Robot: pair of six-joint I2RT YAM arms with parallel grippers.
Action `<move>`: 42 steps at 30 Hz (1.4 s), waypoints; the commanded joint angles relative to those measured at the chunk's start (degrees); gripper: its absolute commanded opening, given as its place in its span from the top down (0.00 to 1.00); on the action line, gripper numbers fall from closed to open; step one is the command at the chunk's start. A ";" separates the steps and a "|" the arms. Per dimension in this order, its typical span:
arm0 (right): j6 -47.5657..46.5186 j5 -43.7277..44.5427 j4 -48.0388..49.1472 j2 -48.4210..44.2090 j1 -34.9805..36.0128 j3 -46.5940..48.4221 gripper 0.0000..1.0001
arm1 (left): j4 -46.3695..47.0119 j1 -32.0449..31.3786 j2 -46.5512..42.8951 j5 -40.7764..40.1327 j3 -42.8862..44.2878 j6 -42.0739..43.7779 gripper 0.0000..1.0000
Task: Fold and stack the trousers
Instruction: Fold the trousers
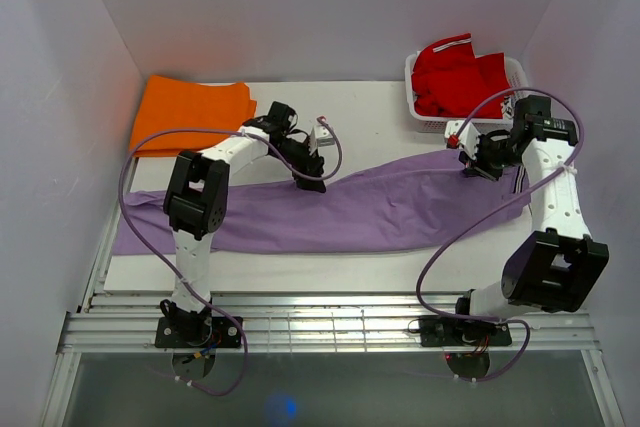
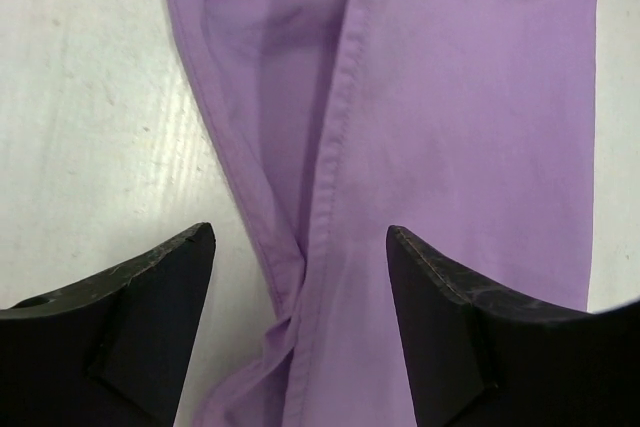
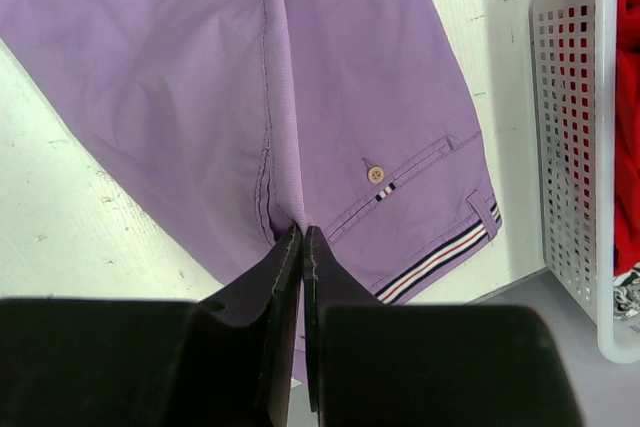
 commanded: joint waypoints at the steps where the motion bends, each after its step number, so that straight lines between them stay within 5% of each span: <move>1: -1.45 -2.56 -1.35 -3.10 -0.81 -1.53 0.92 | 1.44 -0.49 0.38 5.03 4.79 -0.93 0.20; 7: -0.83 -2.65 -0.82 -4.33 -1.16 -2.59 0.92 | 0.22 -2.33 2.41 10.12 7.34 -1.10 0.21; 13: 0.40 -3.09 -0.03 -3.55 -1.78 -1.36 0.92 | -6.90 -3.12 4.16 11.28 7.79 1.62 0.35; 18: -0.30 -3.09 -0.03 -2.93 -2.66 -0.57 0.92 | -6.82 -2.69 0.66 6.44 1.12 3.20 0.51; 34: -3.56 2.70 2.69 -4.42 -4.68 -8.83 0.92 | -4.89 3.73 -15.08 -1.90 -15.33 3.12 0.70; 39: -1.80 1.66 6.38 -3.55 -4.68 -6.82 0.92 | -4.36 5.05 -14.64 -2.35 -14.36 1.80 0.93; 42: -0.66 0.60 7.36 -1.19 -4.68 -2.61 0.92 | -4.27 5.14 -14.29 -2.26 -14.01 1.71 0.98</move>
